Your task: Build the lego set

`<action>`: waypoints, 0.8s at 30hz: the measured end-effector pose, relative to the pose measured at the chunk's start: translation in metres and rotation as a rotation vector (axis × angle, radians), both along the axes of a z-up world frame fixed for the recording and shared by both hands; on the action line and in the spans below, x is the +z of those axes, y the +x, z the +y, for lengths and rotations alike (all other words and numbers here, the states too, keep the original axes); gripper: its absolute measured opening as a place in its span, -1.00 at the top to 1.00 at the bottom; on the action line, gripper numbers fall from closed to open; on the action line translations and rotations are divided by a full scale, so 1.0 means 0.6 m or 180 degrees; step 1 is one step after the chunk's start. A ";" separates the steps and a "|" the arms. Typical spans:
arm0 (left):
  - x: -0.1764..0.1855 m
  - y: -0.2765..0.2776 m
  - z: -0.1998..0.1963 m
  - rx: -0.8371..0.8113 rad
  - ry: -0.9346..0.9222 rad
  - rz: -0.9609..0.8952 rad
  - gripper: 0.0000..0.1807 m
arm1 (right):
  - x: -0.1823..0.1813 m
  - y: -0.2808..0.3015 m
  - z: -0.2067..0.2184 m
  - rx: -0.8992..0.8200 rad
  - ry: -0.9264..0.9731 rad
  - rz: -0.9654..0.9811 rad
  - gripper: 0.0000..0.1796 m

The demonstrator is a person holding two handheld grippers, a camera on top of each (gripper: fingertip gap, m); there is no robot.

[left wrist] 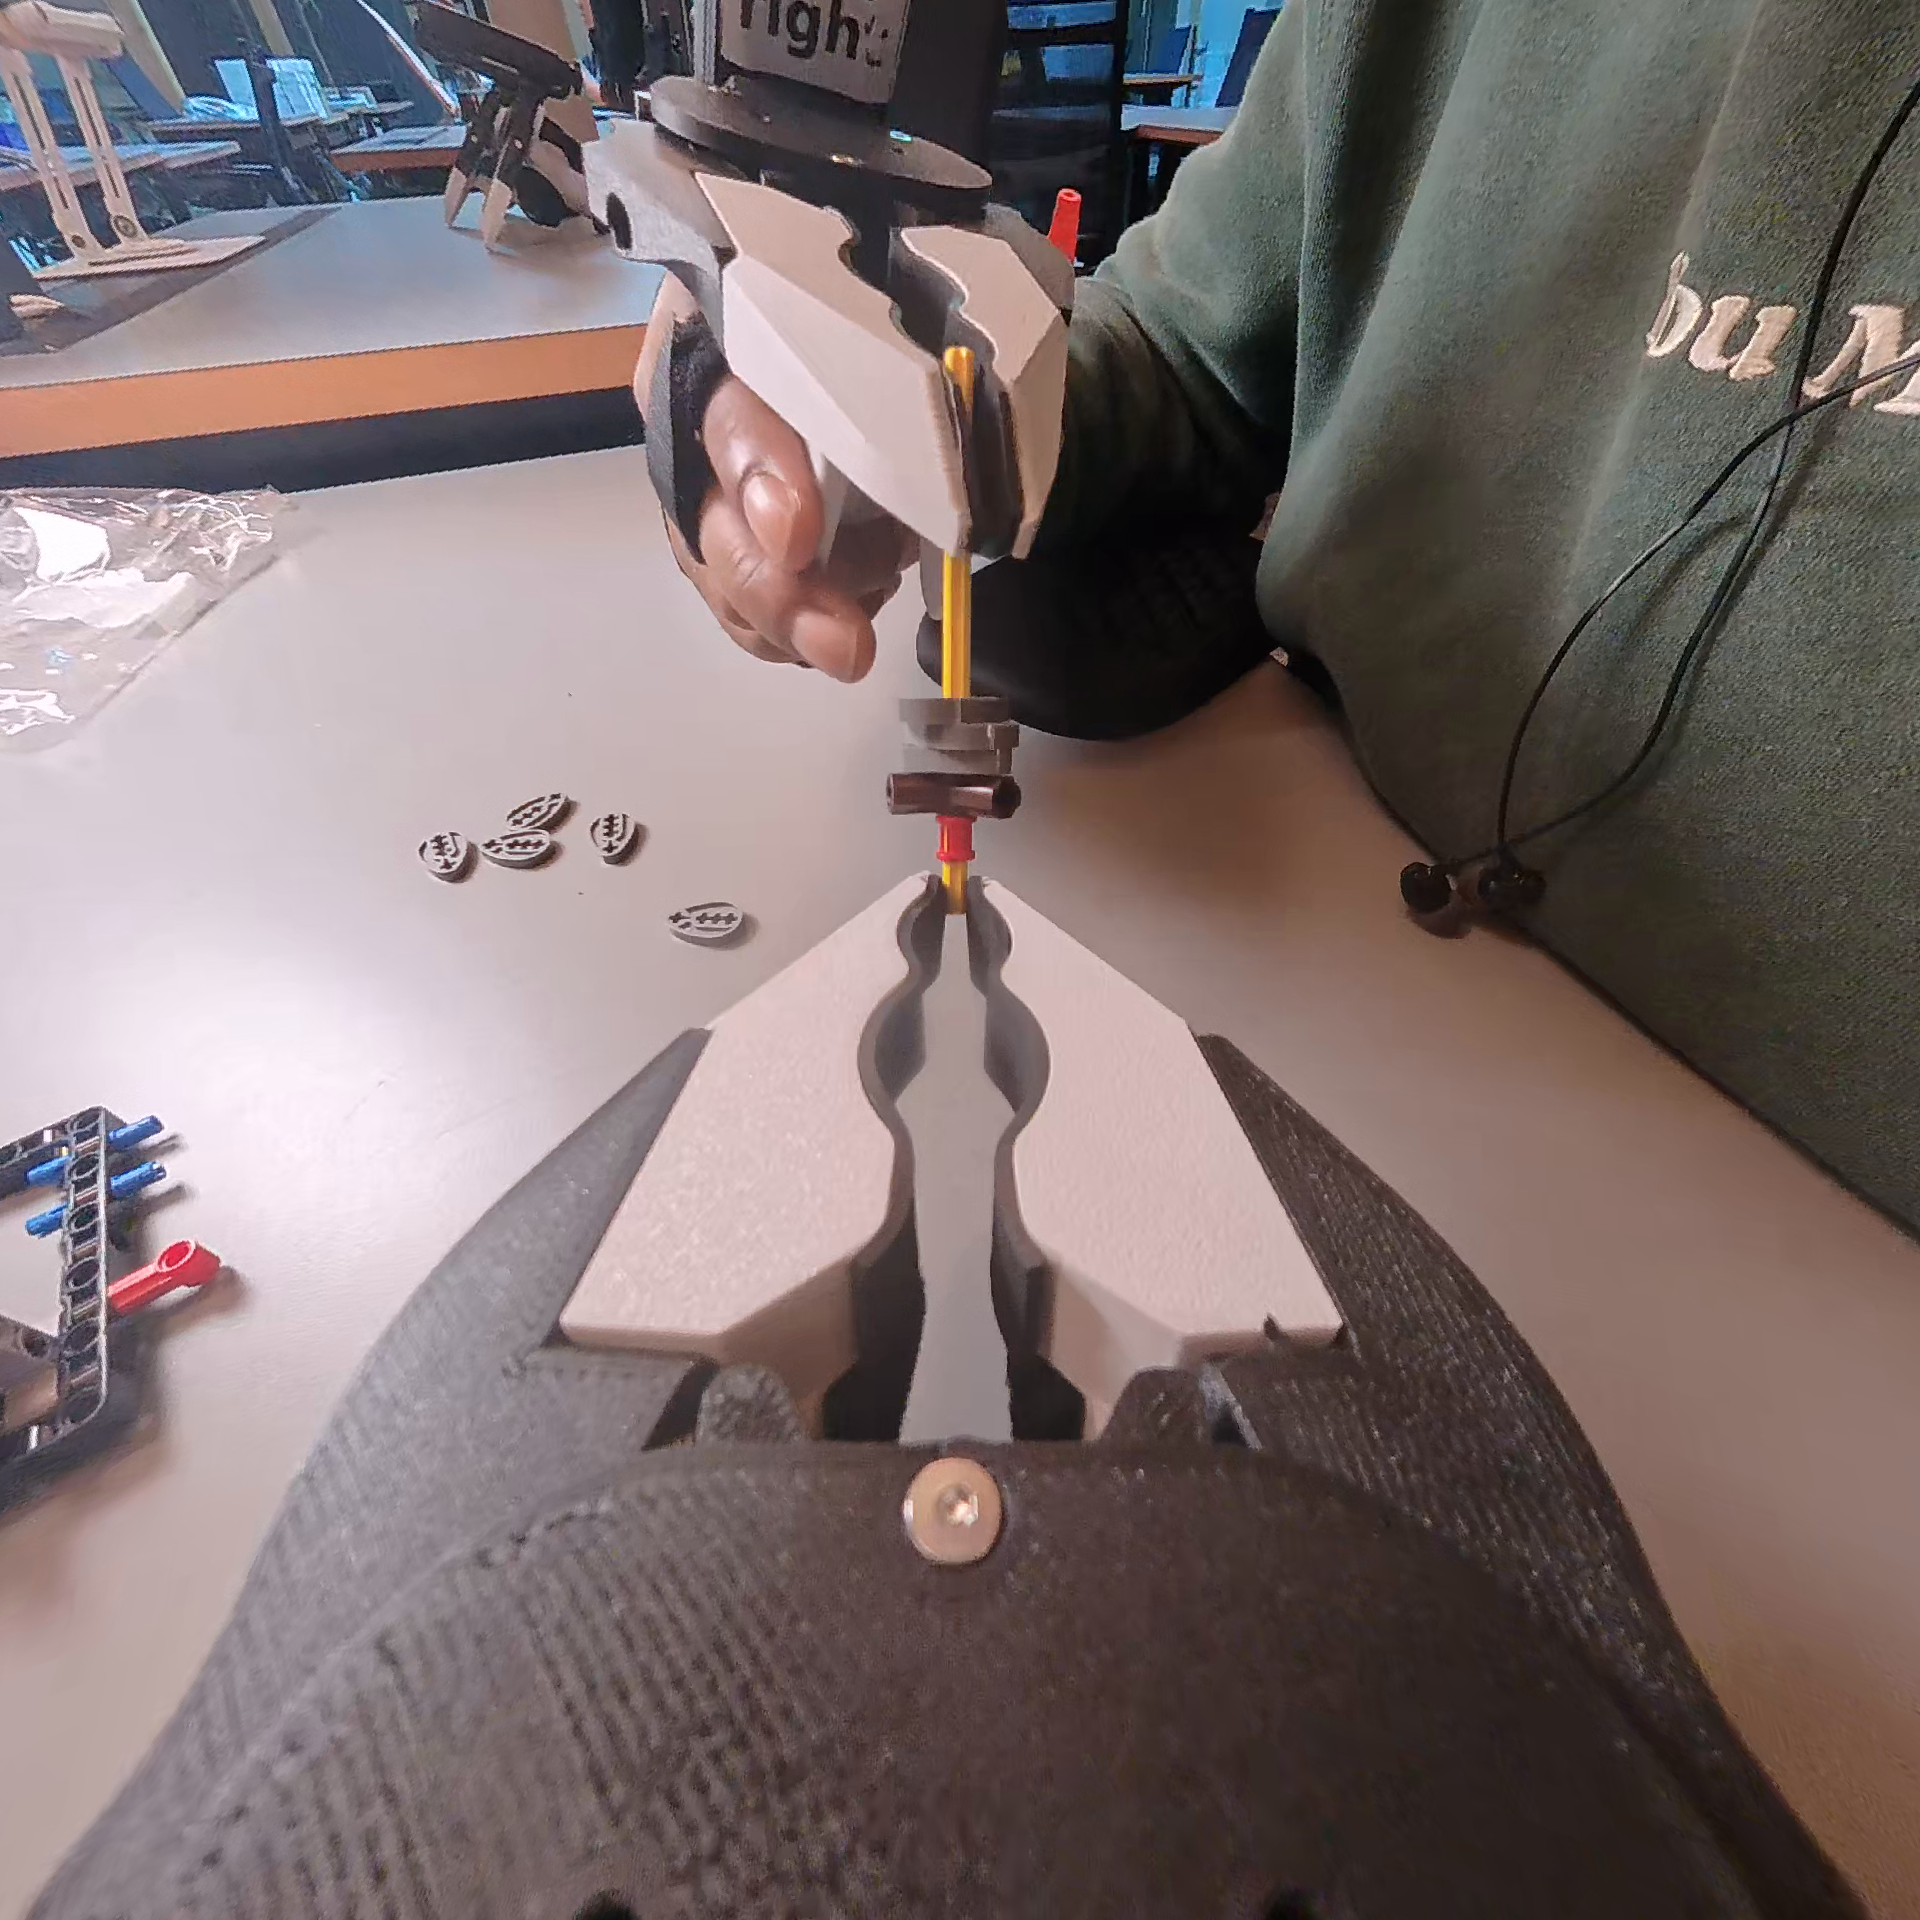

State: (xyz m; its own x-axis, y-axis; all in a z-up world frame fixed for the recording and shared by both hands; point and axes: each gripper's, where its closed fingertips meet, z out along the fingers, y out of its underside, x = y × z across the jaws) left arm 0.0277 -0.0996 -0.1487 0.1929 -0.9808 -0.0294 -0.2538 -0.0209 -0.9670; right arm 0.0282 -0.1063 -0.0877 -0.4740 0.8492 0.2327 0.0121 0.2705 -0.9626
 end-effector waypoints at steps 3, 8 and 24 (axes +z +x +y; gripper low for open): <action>0.002 -0.001 0.001 0.0008 -0.0002 -0.0021 0.98 | 0.001 0.000 0.003 -0.0006 -0.0031 0.0003 0.98; 0.005 -0.003 0.002 0.0032 0.0001 -0.0058 0.98 | 0.003 0.000 0.005 -0.0031 -0.0041 0.0025 0.99; 0.019 -0.042 0.055 0.0689 -0.0104 -0.0131 0.61 | 0.009 -0.003 0.049 -0.0376 -0.0113 0.0084 0.99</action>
State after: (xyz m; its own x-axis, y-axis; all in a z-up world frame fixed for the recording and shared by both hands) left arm 0.0023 -0.0664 -0.1374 0.3995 -0.9166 0.0140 -0.2003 -0.1022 -0.9744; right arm 0.0263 -0.0770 -0.0825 -0.3644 0.9067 0.2124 0.0163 0.2343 -0.9720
